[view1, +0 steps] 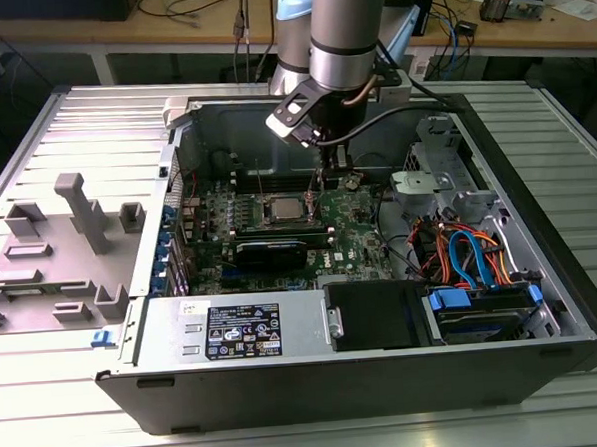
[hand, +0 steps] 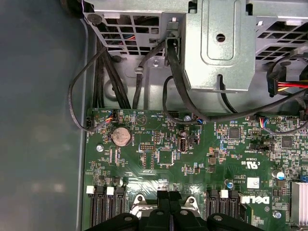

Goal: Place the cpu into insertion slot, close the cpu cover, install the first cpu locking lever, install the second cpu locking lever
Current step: 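Close the cpu cover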

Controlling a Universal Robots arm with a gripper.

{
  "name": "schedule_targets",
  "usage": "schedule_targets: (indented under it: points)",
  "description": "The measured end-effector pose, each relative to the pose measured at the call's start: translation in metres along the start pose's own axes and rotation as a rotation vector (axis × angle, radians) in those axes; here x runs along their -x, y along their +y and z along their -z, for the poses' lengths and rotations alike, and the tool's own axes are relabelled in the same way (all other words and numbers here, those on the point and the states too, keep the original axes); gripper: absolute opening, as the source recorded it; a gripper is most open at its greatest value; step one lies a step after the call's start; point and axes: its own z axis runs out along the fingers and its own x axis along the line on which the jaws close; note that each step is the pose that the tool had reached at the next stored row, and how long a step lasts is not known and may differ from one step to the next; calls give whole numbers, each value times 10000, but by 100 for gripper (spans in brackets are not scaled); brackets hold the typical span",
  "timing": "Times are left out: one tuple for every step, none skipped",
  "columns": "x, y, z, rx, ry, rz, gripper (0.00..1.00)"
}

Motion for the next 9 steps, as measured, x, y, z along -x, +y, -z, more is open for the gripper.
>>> schedule_targets:
  points:
    - [0, -1, 0, 0, 0, 0, 11]
    - [0, -3, -1, 0, 0, 0, 11]
    - [0, -5, -1, 0, 0, -1, 11]
    - [0, -6, -2, 0, 0, 0, 11]
    - [0, -8, -2, 0, -1, 0, 11]
    - [0, -9, -2, 0, 0, -1, 11]
    - [-1, -10, -2, 0, 0, -1, 11]
    - [-1, -12, -2, 0, -1, -1, 11]
    - [-1, -14, -3, 0, 0, -1, 11]
